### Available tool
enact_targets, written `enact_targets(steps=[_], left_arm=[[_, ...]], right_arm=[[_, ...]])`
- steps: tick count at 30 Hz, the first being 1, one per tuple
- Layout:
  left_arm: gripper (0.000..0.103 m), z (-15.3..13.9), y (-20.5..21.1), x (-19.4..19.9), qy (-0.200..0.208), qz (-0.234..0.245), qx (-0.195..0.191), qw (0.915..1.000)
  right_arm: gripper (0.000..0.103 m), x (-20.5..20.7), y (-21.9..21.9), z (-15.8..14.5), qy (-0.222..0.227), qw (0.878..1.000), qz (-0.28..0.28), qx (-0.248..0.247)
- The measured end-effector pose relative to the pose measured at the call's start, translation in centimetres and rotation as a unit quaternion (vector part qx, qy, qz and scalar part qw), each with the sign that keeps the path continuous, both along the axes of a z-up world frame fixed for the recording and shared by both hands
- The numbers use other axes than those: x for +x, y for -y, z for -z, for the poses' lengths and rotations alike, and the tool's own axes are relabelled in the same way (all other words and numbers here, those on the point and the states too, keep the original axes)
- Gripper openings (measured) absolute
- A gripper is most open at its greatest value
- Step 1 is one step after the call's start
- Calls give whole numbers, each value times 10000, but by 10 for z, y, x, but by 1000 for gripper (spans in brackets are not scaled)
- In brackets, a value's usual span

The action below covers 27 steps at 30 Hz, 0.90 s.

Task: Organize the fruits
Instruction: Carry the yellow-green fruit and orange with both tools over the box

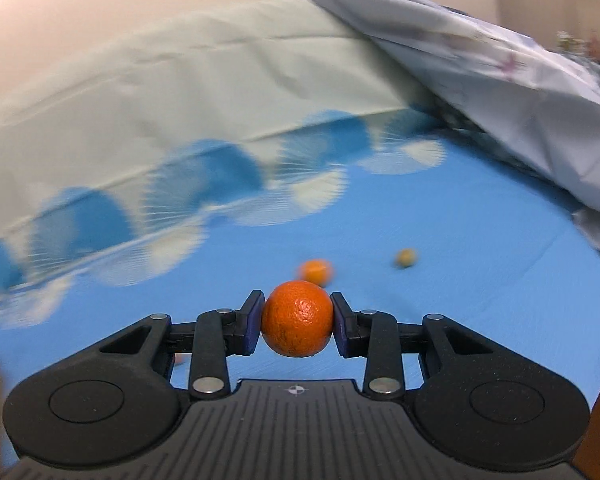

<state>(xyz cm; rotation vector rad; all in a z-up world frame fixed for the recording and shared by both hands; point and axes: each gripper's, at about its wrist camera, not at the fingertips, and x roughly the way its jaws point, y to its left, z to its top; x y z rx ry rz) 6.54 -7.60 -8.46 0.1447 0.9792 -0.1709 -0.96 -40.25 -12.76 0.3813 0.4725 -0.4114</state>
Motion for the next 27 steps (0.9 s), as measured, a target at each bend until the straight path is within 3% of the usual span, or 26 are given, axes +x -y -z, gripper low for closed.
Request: enact_targets(steps=[7,16,23,27], left_arm=[[28,-36,-59,-49,168,-193,79,9996],[28,-62,-148,-113,287,-774,-168,9964],[28,-71,-192,-146,415,-1083,-312,9928],[28,-71,-206,-153,424,-1201,-497,9906]], right_arm=[[37,-40,-122,-49,237,9920,-1205,293],[37,-84,-261,-74,117,9613,-2741,250],[37,-108,-309,-83,126,9476,-3189,106],[37,-116,-318,-85,58,9465,-3226,-4]])
